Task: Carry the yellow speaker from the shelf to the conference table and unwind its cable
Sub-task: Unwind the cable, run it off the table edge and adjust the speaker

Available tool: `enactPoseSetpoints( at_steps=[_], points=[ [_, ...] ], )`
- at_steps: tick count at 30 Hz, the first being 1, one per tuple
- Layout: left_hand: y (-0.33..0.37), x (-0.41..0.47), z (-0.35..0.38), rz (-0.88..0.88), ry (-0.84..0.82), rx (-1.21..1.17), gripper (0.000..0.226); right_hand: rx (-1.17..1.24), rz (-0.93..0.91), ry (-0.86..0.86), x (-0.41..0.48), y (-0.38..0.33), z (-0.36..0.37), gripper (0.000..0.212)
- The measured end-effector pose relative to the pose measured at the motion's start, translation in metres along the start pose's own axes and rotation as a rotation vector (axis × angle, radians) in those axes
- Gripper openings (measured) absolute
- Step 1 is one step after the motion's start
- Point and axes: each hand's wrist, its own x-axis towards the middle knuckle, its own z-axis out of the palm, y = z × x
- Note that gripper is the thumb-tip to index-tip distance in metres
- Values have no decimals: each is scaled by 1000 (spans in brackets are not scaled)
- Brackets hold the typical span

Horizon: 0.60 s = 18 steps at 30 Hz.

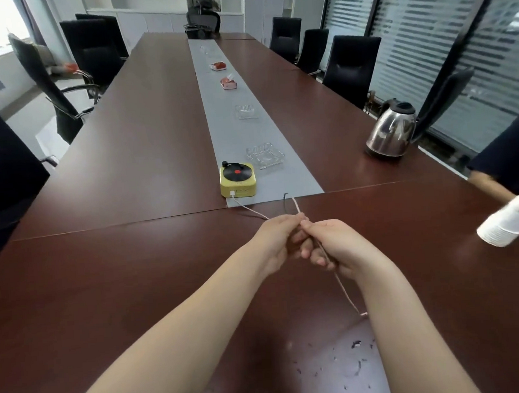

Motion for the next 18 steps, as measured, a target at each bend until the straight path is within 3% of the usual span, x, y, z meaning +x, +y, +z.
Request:
enactPoseSetpoints(
  at_steps=[5, 13, 18],
  points=[
    [-31, -39, -4, -74, 17, -48, 39, 124, 55, -6, -52, 15, 24, 36],
    [-55, -113, -4, -113, -23, -67, 28, 283, 99, -3, -115, 50, 55, 35],
    [-84, -137, -15, -117, -20, -86, 43, 348, 130, -26, -134, 80, 71, 34]
  ],
)
